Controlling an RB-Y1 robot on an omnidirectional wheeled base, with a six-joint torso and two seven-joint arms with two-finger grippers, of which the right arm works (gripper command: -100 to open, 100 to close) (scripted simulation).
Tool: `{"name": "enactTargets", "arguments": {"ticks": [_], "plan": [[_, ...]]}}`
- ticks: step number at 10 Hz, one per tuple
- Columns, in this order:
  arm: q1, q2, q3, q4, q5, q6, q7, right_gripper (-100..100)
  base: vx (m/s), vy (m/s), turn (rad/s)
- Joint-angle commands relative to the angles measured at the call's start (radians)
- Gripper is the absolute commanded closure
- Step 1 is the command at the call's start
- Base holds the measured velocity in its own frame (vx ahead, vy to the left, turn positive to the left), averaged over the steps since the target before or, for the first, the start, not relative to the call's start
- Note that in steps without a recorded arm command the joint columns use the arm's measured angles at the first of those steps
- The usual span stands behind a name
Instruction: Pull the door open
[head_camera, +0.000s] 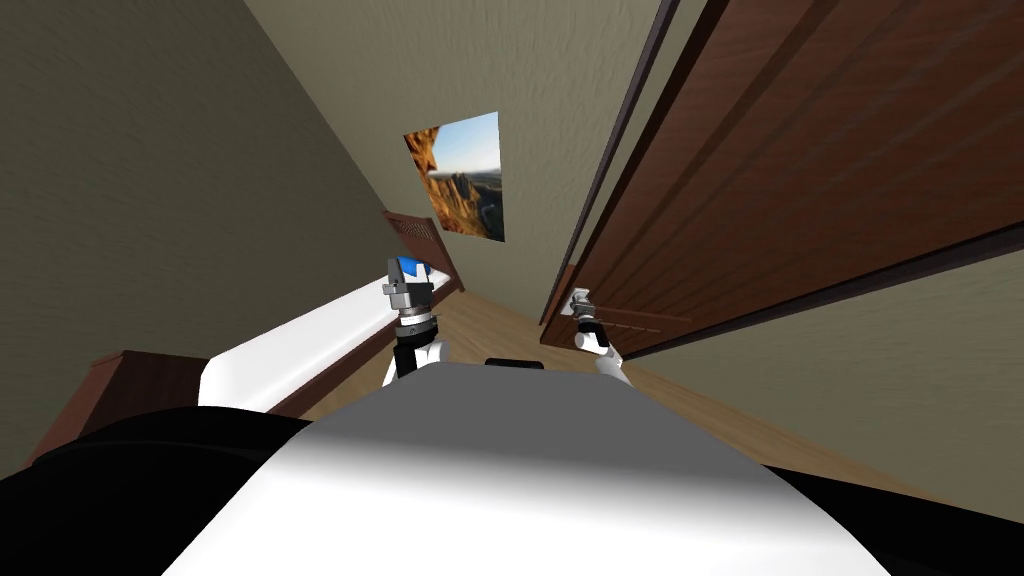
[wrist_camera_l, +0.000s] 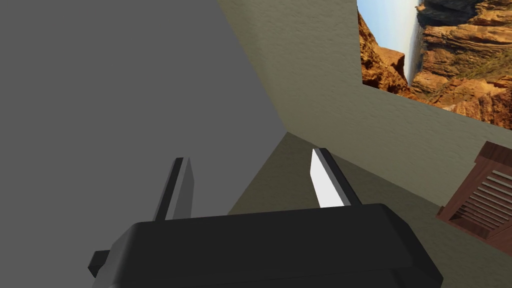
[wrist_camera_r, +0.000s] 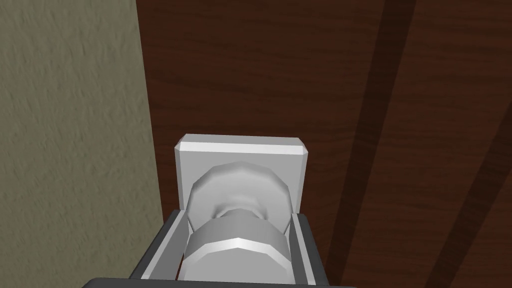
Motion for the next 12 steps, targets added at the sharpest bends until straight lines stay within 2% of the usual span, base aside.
{"name": "enactTargets", "arguments": {"ticks": [1,2,3,4,10,11,12], "plan": [[0.000,0.001,0.000,-0.001,0.000,-0.002,-0.001,100,0.000,0.000,0.000],[0.010,-0.022,0.020,-0.008,-0.001,-0.007,-0.027,100,-0.147,-0.054,0.160],[0.012,-0.028,0.025,-0.010,-0.001,-0.008,-0.033,100,-0.234,-0.093,0.158],[0.020,-0.046,0.041,-0.016,-0.001,-0.014,-0.055,100,-0.259,-0.099,0.206],[0.055,-0.126,0.112,-0.045,-0.003,-0.038,-0.150,100,-0.218,-0.088,0.160],[0.060,-0.136,0.121,-0.049,-0.003,-0.041,-0.161,100,-0.234,-0.101,0.146],[0.059,-0.130,0.110,-0.050,-0.003,-0.035,-0.150,100,-0.097,-0.043,0.040]]}}
